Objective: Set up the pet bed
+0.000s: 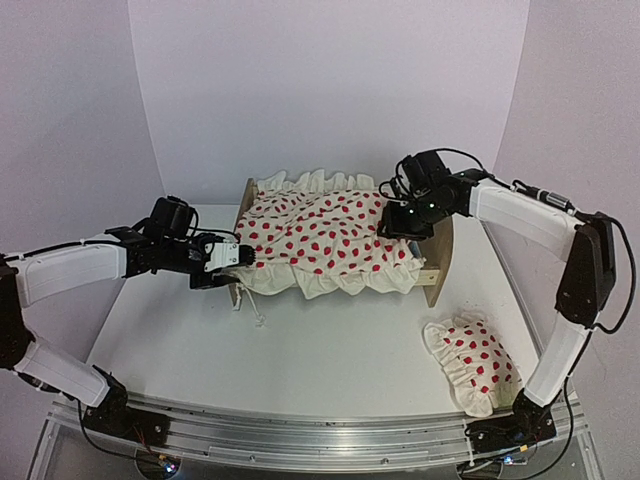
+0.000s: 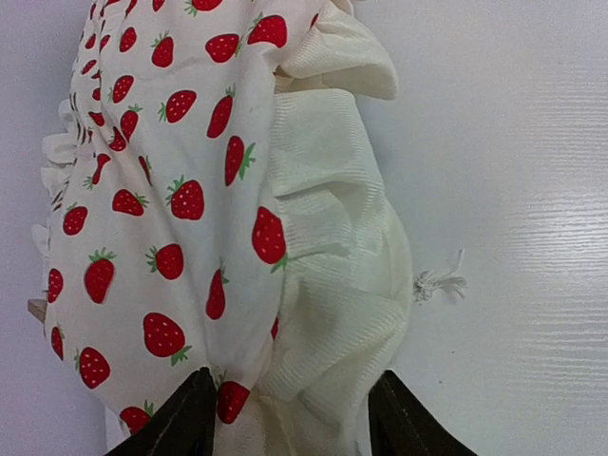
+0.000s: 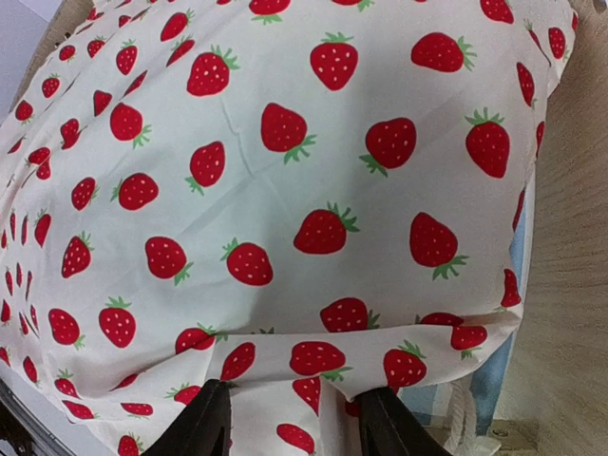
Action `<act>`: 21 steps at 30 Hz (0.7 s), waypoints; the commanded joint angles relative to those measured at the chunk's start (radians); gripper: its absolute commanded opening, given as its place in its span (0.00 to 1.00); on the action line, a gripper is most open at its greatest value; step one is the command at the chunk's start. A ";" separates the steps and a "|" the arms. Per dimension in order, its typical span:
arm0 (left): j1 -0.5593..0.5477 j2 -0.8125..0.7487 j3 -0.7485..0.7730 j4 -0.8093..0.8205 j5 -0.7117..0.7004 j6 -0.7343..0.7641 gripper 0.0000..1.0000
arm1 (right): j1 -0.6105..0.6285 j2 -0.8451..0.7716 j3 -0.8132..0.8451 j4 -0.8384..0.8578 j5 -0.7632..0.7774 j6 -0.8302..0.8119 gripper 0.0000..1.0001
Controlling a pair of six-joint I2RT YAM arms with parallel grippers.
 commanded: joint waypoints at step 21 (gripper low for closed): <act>-0.342 0.483 0.685 0.086 0.054 -0.396 0.79 | -0.092 -0.197 0.072 -0.419 -0.018 -0.091 0.60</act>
